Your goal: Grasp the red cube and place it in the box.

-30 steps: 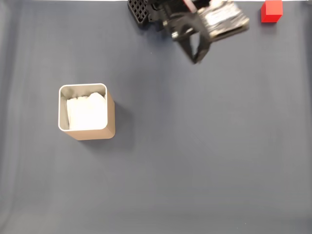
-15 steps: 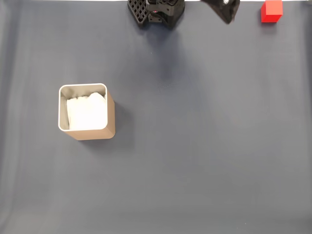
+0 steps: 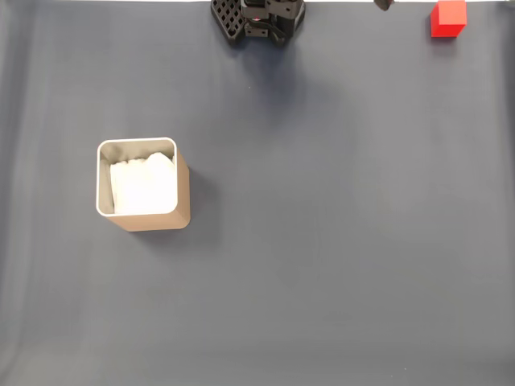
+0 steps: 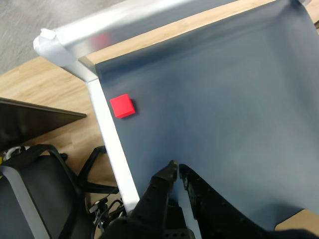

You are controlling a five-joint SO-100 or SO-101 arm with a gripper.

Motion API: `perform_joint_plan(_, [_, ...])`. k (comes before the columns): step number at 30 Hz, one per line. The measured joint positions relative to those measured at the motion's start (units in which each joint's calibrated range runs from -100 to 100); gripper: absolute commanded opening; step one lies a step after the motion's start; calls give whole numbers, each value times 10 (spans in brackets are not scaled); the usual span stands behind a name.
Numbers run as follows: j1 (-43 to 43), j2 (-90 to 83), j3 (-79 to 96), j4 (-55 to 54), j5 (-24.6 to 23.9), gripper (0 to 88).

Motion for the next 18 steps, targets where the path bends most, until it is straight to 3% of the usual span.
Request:
perform_joint_plan(13, [-26,19,20,-52,43,267])
perform_joint_plan(14, [-26,18,26,-63,49,321])
perform_joint_plan(18, [-24,13,56,-128,77,338])
